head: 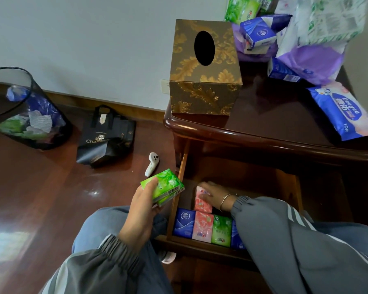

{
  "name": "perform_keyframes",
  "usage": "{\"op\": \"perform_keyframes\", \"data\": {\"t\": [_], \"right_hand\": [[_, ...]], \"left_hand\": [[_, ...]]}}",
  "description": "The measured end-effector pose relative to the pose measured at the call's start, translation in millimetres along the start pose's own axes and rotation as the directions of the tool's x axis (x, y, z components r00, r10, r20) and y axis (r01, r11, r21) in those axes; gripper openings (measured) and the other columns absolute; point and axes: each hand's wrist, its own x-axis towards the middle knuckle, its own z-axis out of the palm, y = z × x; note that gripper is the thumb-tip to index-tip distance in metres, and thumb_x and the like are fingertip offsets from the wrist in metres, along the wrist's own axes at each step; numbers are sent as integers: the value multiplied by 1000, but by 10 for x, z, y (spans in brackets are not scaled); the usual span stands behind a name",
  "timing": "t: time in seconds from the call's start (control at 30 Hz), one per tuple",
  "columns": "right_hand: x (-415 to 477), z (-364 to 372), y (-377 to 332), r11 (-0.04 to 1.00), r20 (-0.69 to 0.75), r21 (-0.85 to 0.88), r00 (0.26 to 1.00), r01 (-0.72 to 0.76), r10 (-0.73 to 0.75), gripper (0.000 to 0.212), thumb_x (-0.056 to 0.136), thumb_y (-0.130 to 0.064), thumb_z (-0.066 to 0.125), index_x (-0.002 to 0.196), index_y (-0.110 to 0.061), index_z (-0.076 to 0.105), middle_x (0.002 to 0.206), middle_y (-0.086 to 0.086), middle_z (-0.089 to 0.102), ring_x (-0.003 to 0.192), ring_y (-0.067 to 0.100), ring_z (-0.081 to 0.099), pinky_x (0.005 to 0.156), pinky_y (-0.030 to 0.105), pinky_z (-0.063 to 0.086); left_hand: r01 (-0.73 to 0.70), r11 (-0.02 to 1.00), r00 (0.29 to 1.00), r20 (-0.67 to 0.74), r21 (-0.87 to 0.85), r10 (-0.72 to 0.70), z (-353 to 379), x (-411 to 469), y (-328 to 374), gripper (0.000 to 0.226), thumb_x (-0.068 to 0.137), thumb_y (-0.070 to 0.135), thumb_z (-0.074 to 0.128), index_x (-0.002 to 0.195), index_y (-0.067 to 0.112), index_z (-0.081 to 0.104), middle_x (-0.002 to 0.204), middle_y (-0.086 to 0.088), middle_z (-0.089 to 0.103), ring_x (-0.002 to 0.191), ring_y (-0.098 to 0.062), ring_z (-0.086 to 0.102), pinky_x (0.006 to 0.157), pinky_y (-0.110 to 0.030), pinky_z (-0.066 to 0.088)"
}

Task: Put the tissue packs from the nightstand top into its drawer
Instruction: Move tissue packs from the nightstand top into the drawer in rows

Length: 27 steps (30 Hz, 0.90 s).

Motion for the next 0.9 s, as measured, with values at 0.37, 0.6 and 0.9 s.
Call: {"op": "perform_keyframes", "data": {"t": [0.37, 0.6, 0.9], "right_hand": [[-532, -274, -728, 596, -107, 803, 988, 21, 110, 34, 97, -42, 38, 113, -23, 62, 111, 2, 66, 101, 17, 65, 75, 18, 50], [-955, -357, -933, 603, -125, 794, 991, 70, 50, 27, 92, -38, 54, 115, -24, 54, 110, 1, 66, 93, 13, 66, 79, 23, 52], [-1018, -451, -350, 475, -235, 874, 943, 99, 236, 24, 83, -10, 67, 104, -19, 60, 97, 2, 67, 81, 10, 65, 67, 19, 53]], "left_hand": [[-43, 994, 986, 166, 100, 26, 68, -83, -12, 27, 96, 38, 52, 114, 23, 63, 104, 0, 75, 94, -13, 71, 70, -23, 54], [-84, 983, 967, 252, 161, 42, 244, -228, -86, 37, 94, 39, 54, 123, 17, 47, 115, -8, 66, 97, -12, 70, 76, -25, 57], [-192, 839, 972, 218, 508, 91, 318, -245, -208, 36, 93, 48, 49, 121, 24, 50, 130, 0, 44, 110, -3, 53, 89, -15, 46]]}}
